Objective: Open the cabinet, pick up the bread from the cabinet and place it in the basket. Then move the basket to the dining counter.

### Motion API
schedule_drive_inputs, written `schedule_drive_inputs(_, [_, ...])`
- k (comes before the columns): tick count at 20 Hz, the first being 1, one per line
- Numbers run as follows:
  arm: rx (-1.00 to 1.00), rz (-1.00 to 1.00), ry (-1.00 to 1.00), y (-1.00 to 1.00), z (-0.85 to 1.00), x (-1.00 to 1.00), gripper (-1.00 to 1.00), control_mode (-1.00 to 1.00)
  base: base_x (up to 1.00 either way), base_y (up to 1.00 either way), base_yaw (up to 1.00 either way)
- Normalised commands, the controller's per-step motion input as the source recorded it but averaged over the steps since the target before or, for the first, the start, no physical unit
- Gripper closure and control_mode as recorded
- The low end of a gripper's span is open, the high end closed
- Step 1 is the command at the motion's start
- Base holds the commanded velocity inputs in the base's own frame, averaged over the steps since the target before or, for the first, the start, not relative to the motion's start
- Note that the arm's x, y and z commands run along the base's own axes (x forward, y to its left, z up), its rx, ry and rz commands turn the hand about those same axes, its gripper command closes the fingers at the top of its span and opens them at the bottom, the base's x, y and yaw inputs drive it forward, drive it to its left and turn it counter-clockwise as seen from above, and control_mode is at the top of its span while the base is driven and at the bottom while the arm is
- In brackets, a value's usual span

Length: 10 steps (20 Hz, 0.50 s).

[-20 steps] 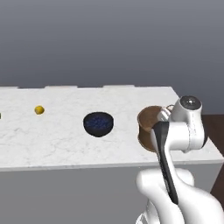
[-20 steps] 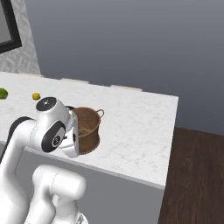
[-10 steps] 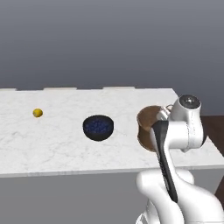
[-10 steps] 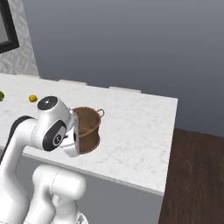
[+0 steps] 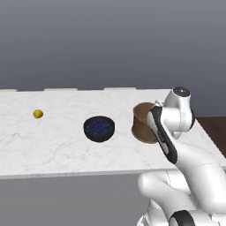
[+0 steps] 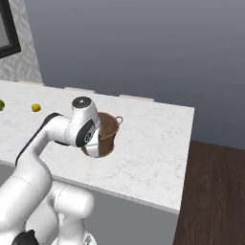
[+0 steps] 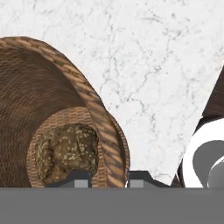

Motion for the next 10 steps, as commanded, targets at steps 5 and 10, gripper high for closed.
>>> schedule_drive_inputs(5, [0.07, 0.00, 0.03, 0.00, 0.05, 1.00, 1.00, -1.00, 0.00, 0.00, 0.00])
schedule_drive_inputs(10, [0.00, -0.03, -0.06, 0.03, -0.01, 1.00, 1.00, -1.00, 0.00, 0.00, 0.00])
